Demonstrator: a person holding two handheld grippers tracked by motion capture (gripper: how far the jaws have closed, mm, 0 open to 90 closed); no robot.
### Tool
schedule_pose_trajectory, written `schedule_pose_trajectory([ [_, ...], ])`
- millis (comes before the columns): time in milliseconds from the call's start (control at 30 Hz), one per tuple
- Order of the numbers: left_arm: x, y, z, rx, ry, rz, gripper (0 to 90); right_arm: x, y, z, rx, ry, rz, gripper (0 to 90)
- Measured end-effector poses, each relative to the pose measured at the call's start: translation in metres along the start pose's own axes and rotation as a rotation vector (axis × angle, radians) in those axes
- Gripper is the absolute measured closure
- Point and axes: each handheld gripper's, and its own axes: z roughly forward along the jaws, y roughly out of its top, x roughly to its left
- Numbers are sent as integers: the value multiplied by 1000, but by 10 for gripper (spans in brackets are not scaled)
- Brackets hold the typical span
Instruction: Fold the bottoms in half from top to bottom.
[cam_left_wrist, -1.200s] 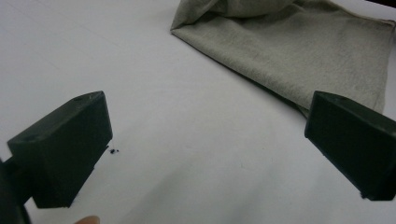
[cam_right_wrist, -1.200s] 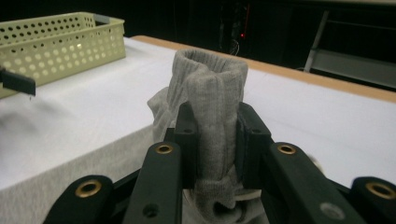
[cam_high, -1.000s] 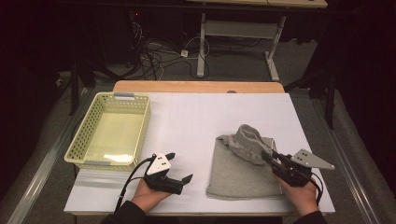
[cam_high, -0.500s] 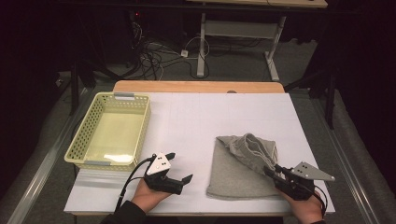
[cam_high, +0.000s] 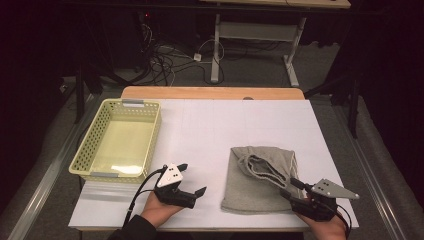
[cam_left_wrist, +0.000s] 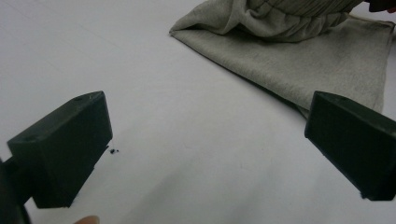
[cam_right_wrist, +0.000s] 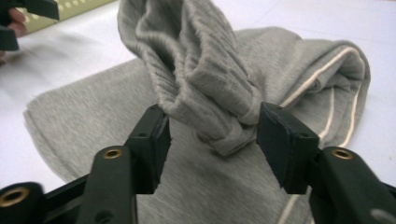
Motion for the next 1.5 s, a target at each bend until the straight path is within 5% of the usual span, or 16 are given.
schedule_pose_trajectory([
  [267,0,0,0,2,-3,1,3,18,16,-4,-52,26,-32,395],
  [467,0,0,0,3,-4,4,4,35,31,17,-31,68,-68,392],
  [600,0,0,0,3,-2,4,4,46,42,46,26,92,-89,366],
  [700,0,0,0,3,-1,4,4,49,42,68,119,61,-132,346],
  [867,0,0,0,3,0,5,4,48,34,78,207,49,-150,334],
  [1100,0,0,0,4,1,6,4,49,28,81,218,14,-204,520],
  [1367,0,0,0,4,1,3,4,45,25,77,197,21,-203,788],
  [1500,0,0,0,4,0,1,4,42,27,73,169,41,-206,824],
])
